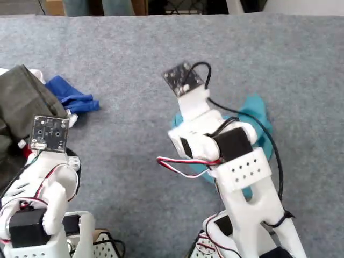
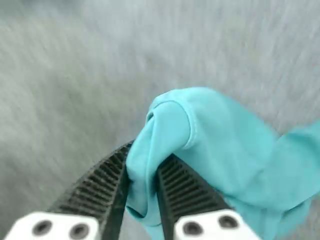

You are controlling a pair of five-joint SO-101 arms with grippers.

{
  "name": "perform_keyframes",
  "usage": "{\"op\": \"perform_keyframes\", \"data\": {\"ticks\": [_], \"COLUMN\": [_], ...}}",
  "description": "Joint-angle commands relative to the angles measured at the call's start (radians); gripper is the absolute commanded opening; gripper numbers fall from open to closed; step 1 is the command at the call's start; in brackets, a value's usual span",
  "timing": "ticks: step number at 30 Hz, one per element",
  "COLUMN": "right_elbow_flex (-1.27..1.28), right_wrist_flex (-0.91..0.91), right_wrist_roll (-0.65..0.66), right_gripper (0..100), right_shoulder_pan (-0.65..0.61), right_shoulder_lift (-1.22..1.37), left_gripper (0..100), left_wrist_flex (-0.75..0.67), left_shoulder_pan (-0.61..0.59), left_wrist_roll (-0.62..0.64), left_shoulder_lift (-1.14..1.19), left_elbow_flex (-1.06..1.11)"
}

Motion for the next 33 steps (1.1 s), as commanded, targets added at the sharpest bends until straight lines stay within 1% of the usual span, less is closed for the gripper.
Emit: {"op": "perform_keyframes", "data": {"ticks": [1, 4, 7, 10, 14, 19, 21, 23, 25, 30, 31, 33], "right_elbow_flex": [-0.251, -0.412, -0.478, -0.41, -0.214, 0.008, 0.077, 0.136, 0.177, 0.266, 0.271, 0.263], "right_wrist_flex": [-0.026, -0.028, -0.021, -0.005, -0.031, -0.123, -0.166, -0.187, -0.186, -0.158, -0.137, -0.092], "right_wrist_roll": [-0.074, -0.155, -0.224, -0.232, -0.207, 0.003, 0.068, 0.169, 0.31, 0.746, 0.835, 0.996], "right_gripper": [1.5, 1.5, 1.5, 1.5, 1.5, 1.5, 1.5, 1.5, 1.5, 1.5, 2.5, 9.3], "right_shoulder_pan": [-0.087, -0.124, -0.101, 0.006, 0.186, 0.39, 0.473, 0.557, 0.644, 0.842, 0.878, 0.947], "right_shoulder_lift": [0.025, 0.091, 0.176, 0.263, 0.38, 0.479, 0.501, 0.515, 0.529, 0.519, 0.515, 0.493], "left_gripper": [5, 12, 19, 20, 20, 21, 21, 21, 21, 21, 21, 21], "left_wrist_flex": [-0.038, -0.038, -0.038, -0.038, -0.037, -0.038, -0.037, -0.034, -0.034, -0.029, -0.029, -0.029], "left_shoulder_pan": [-0.021, -0.094, -0.153, -0.168, -0.166, -0.157, -0.113, -0.077, -0.07, -0.071, -0.071, -0.071], "left_wrist_roll": [0.051, 0.091, 0.123, 0.123, 0.121, 0.115, 0.115, 0.115, 0.115, 0.115, 0.115, 0.115], "left_shoulder_lift": [0.003, -0.002, 0.0, 0.003, 0.005, 0.006, 0.006, 0.006, 0.006, 0.006, 0.006, 0.006], "left_elbow_flex": [-0.004, -0.007, -0.007, -0.007, -0.005, -0.001, 0.002, -0.001, -0.001, -0.002, -0.004, -0.007]}}
